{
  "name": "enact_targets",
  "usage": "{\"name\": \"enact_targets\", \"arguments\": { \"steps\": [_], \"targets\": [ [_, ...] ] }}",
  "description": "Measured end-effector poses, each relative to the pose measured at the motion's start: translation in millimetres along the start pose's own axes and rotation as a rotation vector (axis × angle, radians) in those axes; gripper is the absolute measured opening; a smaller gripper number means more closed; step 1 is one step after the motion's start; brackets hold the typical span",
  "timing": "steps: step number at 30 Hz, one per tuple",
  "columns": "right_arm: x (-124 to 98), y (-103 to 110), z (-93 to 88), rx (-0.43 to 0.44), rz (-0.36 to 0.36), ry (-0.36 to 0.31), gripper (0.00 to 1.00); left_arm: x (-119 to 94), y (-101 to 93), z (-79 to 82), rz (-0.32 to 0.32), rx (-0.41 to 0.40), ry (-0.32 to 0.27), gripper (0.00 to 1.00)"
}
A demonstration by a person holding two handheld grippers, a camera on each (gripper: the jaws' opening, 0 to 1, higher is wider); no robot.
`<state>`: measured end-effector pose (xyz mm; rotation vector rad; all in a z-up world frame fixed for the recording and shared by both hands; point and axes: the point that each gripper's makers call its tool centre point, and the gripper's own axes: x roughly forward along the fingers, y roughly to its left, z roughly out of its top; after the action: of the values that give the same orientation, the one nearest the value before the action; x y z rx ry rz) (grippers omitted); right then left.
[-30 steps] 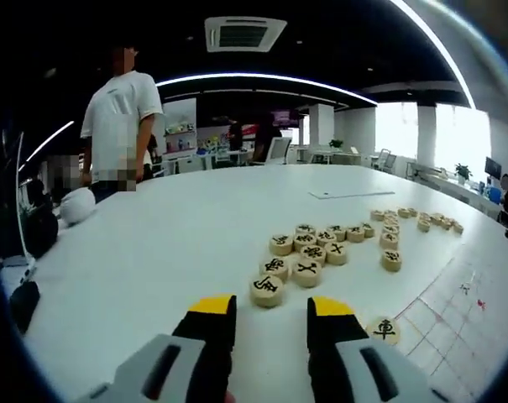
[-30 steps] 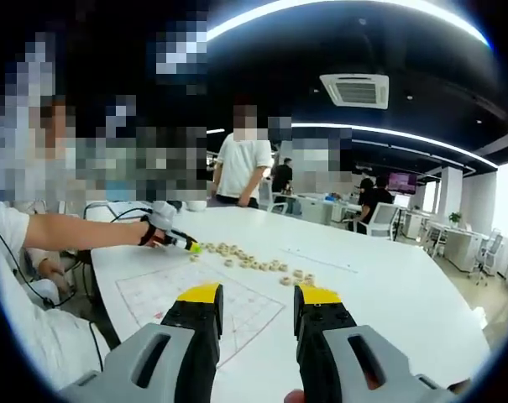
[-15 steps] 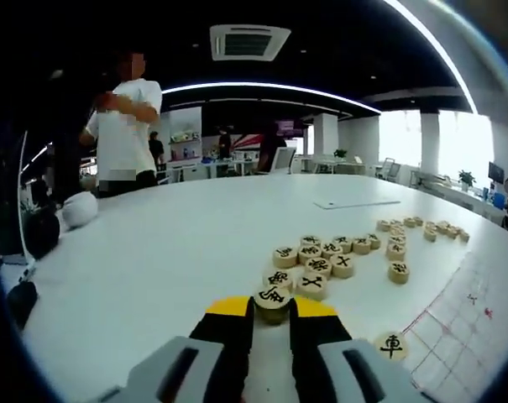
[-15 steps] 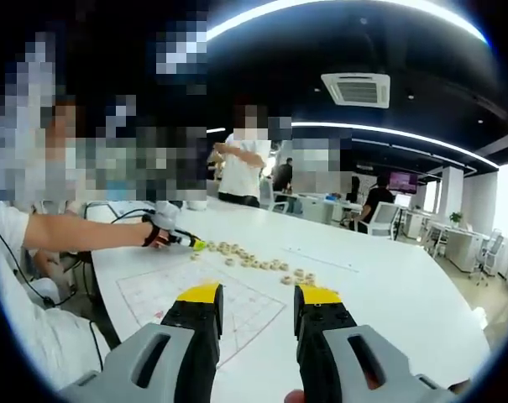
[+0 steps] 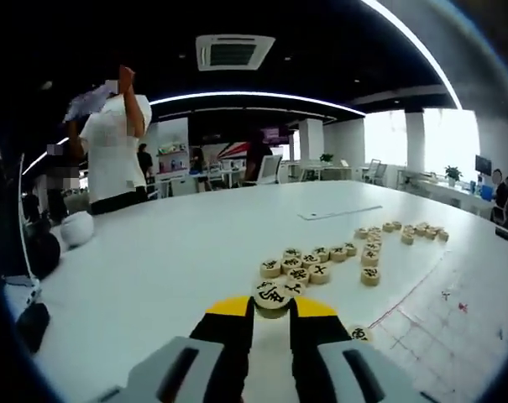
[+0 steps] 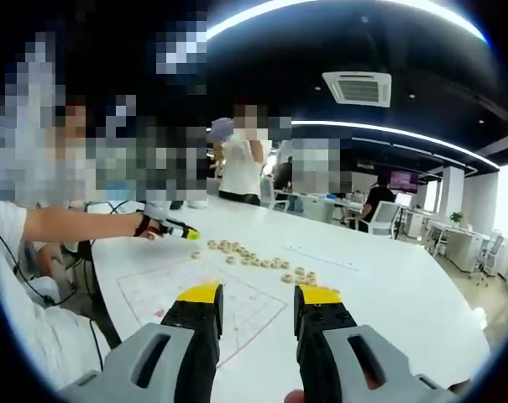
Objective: Pick up the chess pieces one by one and place each piece onto its starting position on the chessboard, setting the pieces on their correct points until all the chess pieces are arranged in the starting layout
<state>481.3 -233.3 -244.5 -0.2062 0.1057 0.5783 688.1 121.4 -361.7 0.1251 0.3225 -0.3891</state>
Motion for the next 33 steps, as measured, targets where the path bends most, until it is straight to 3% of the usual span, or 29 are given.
{"name": "enact_targets", "arguments": {
  "steps": [5,16,24,33],
  "targets": [
    [0,1,1.0,-0.002,0.0,-0.001,0.35,-28,-13.6,4.7,-0.05,0.021,-0.006,0.19],
    [3,8,0.4,-0.016,0.02,0.01,0.36,-53,-29.6,6.4,-0.189,0.012,0.001,0.19],
    [3,8,-0.3,-0.021,0.024,0.014,0.36,-45,-54.3,-7.3,-0.249,0.029,0.04,0.19],
    [1,5,0.6,-0.018,0.017,0.008,0.35,-22,-65.1,-24.5,-0.231,0.042,0.103,0.19]
  ]
}}
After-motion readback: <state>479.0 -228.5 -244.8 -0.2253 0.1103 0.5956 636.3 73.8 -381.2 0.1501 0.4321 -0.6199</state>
